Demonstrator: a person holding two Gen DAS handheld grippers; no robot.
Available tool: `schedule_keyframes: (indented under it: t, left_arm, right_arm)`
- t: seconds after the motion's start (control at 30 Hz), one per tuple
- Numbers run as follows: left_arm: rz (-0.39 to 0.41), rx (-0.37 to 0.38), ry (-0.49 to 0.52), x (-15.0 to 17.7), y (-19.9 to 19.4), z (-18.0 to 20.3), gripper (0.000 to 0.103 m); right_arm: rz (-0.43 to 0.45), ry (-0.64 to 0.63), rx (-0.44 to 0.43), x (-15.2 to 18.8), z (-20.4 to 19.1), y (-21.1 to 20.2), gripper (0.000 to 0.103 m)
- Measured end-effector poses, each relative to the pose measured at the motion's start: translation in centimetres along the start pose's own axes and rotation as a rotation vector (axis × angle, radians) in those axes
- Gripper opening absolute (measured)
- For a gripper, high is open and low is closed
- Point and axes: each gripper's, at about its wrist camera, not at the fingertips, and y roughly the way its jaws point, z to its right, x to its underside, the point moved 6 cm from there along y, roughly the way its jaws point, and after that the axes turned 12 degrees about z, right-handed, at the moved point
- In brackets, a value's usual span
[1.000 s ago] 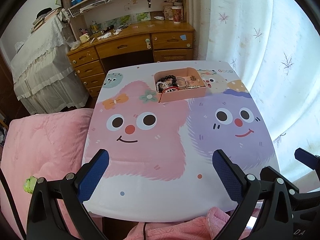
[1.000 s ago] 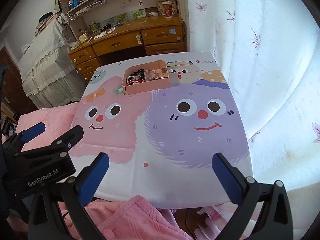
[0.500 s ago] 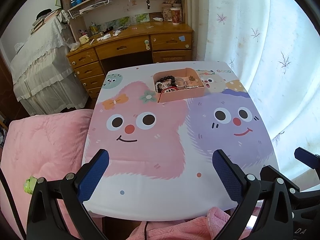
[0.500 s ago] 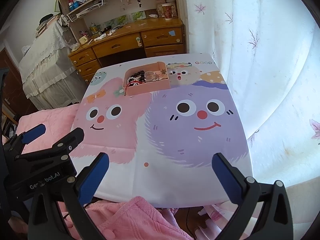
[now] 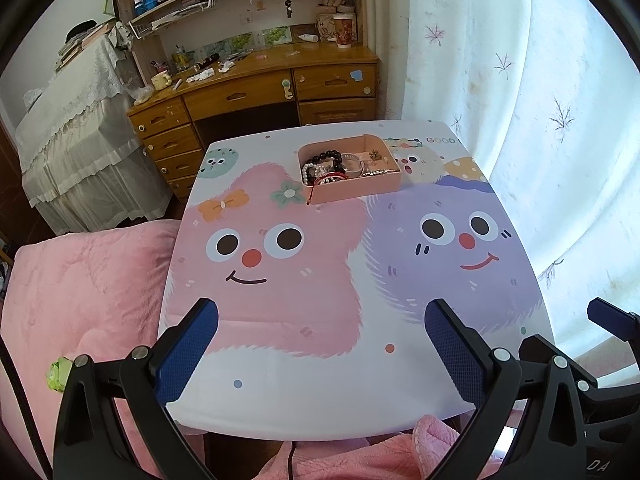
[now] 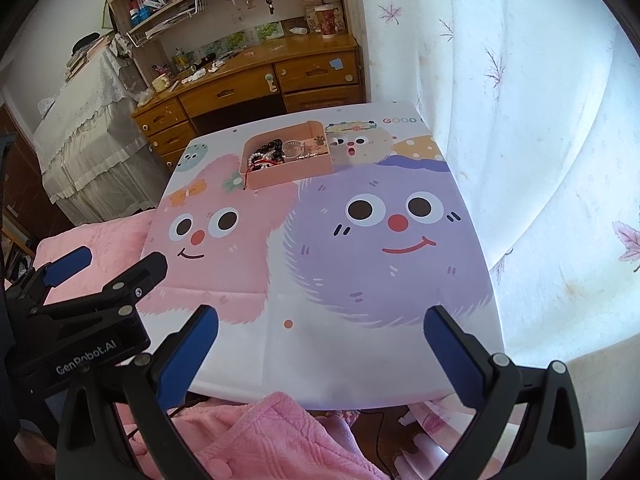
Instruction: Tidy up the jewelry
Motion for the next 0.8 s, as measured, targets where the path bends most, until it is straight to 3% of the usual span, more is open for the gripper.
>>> schedule_keyframes:
  t: [0.8]
  left_arm:
    - [0.021,-0.004,0.001,-0.2,0.0,1.3,0.102]
  right_arm:
    - [0.027,0.000,0.001,-0.8,1.5,-0.5,0.103]
